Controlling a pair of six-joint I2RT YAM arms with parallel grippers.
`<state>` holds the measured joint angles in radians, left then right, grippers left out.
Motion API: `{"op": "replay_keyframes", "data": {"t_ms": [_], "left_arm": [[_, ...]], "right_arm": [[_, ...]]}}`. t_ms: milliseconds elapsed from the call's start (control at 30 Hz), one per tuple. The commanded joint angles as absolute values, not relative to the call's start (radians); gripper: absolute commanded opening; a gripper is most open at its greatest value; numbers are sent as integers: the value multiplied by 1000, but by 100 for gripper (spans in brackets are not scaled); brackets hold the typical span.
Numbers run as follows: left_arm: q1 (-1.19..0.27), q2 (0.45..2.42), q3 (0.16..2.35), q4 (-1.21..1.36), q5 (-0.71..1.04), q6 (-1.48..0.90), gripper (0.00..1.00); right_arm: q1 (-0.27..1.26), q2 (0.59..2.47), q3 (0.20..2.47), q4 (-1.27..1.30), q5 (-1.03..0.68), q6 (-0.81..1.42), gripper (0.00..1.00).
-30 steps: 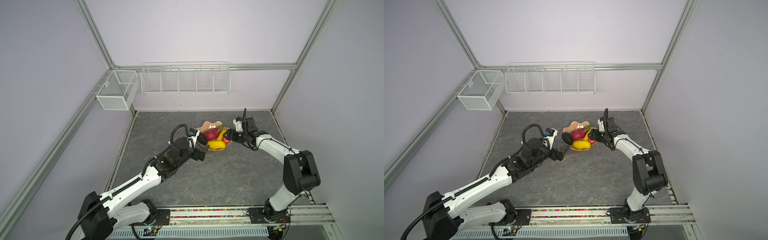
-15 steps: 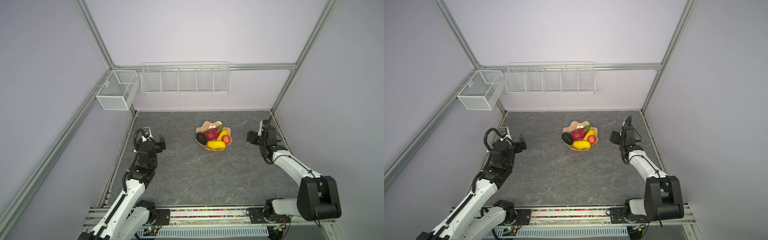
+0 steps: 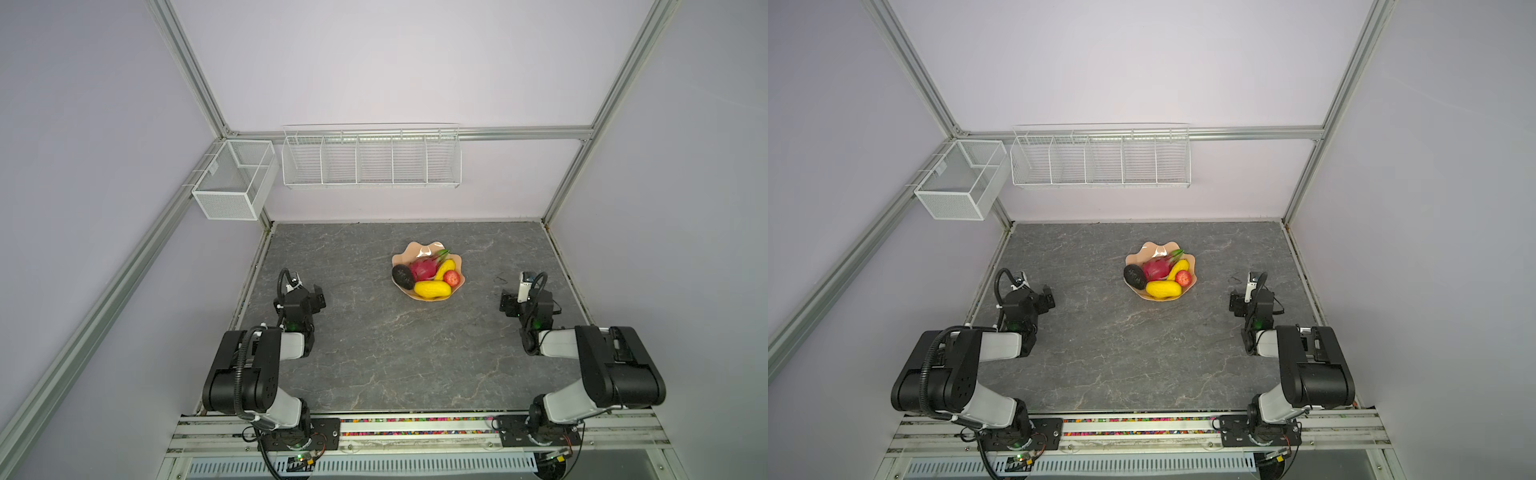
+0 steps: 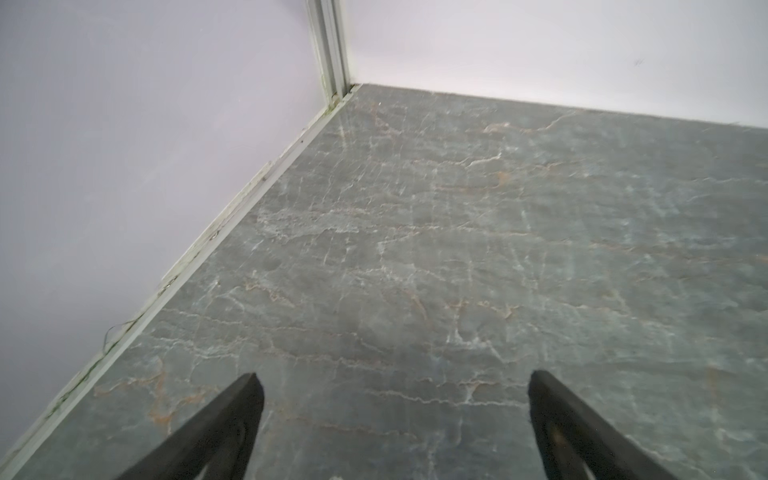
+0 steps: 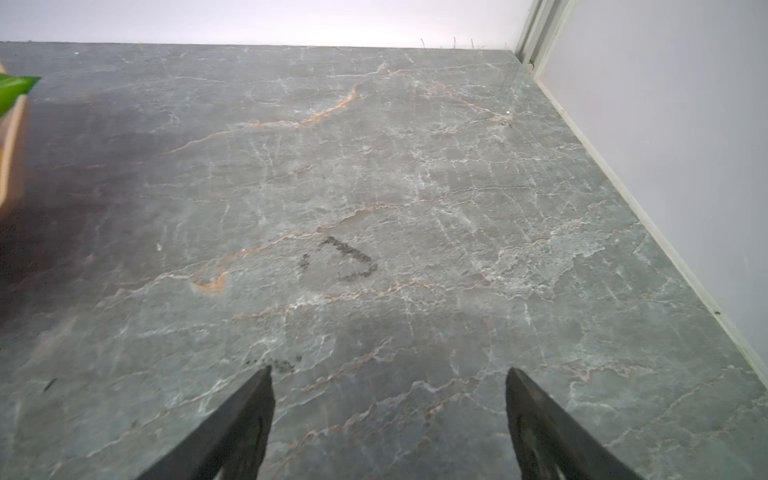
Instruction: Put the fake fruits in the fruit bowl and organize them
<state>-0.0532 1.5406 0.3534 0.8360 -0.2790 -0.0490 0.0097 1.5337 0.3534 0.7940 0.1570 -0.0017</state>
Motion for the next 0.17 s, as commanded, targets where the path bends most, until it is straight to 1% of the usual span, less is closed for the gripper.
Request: {"op": "replay_keyframes", "data": {"t_ms": [0, 67, 133], "left_arm": [[-49, 1543, 328, 1011, -247, -40, 99], [-49, 1549, 345, 994, -257, -40, 99], [-49, 1546, 354, 972, -252, -40, 99]], "right_arm": [[12, 1549, 372, 919, 142, -31, 89], [9, 1530, 378, 880, 135, -29, 88], [21, 1535, 345, 955, 127, -49, 88]]}}
